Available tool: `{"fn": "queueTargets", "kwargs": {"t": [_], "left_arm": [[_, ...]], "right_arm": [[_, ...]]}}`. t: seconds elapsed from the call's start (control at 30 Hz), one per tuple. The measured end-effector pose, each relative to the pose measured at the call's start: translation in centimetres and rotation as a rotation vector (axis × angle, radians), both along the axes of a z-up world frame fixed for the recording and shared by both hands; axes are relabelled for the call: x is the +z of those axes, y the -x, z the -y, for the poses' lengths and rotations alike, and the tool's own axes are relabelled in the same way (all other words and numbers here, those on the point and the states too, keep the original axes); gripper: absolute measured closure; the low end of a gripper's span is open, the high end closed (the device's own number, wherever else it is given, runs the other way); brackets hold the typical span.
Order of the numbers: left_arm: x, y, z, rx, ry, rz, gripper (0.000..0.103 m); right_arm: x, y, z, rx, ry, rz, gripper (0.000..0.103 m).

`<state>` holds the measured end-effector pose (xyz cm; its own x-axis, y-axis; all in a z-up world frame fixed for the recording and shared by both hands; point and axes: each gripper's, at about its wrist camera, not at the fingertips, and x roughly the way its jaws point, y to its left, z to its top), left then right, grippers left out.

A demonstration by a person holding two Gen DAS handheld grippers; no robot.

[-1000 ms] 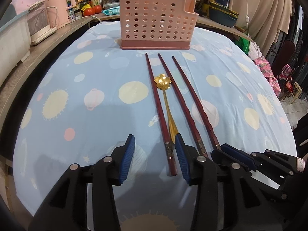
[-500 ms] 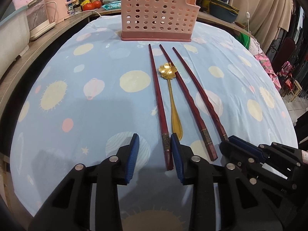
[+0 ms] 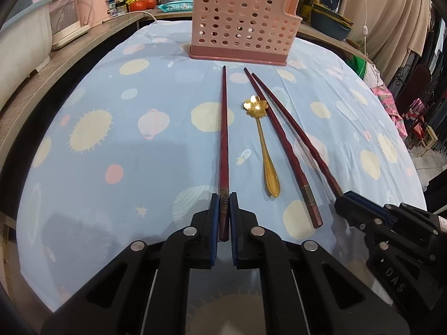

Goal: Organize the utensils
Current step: 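Lift and carry both dark red chopsticks to the pink holder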

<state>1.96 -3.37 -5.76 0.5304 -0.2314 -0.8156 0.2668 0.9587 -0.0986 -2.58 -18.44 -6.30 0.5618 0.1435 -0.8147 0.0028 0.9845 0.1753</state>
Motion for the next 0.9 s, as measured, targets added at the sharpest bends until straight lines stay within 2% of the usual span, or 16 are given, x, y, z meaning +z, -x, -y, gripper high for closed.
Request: {"fn": "queueTargets", "kwargs": {"t": [0.3, 0.53, 0.73, 0.9], "left_arm": [[5.5, -0.7, -1.4, 0.031, 0.050, 0.108, 0.096], [11.2, -2.7, -2.3, 0.073, 0.083, 0.247, 0.096], [16.4, -4.8, -2.7, 0.093, 0.124, 0.365, 0.096], [20.5, -6.5, -2.4, 0.085, 0.167, 0.432, 0.096]], "right_arm": [[6.3, -0.3, 1.7, -0.038, -0.023, 0.160, 0.096], [12.3, -2.1, 3.3, -0.055, -0.045, 0.303, 0.096], [16.2, -4.0, 4.5, -0.058, -0.048, 0.396, 0.096], [19.2, -5.4, 5.3, -0.070, -0.055, 0.465, 0.096]]}}
